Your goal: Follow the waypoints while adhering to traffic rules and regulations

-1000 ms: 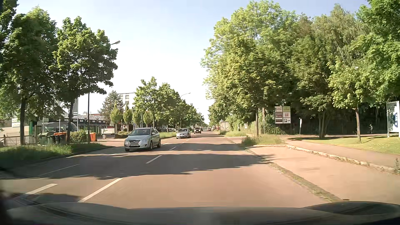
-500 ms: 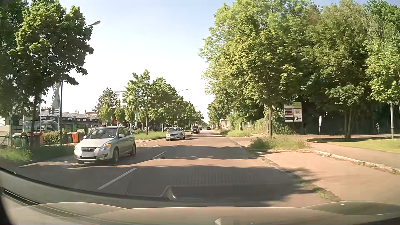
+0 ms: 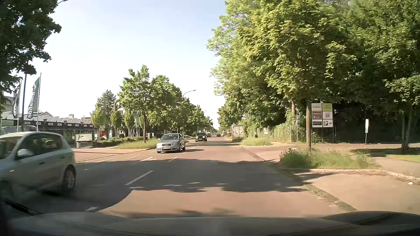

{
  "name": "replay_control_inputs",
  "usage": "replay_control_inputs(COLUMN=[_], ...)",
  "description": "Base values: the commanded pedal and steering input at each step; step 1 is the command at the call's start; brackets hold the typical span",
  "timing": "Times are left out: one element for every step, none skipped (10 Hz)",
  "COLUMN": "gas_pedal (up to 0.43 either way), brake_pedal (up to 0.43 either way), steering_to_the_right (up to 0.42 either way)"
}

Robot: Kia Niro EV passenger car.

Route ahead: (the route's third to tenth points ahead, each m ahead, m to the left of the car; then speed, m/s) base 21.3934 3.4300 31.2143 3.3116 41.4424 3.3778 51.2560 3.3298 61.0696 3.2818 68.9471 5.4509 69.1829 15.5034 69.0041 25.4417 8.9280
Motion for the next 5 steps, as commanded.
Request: replay_control_inputs(gas_pedal=[0.0,0.0,0.0,0.0,0.0], brake_pedal=[0.0,0.0,0.0,0.0,0.0], steering_to_the_right=[0.0,0.0,0.0,0.0,0.0])
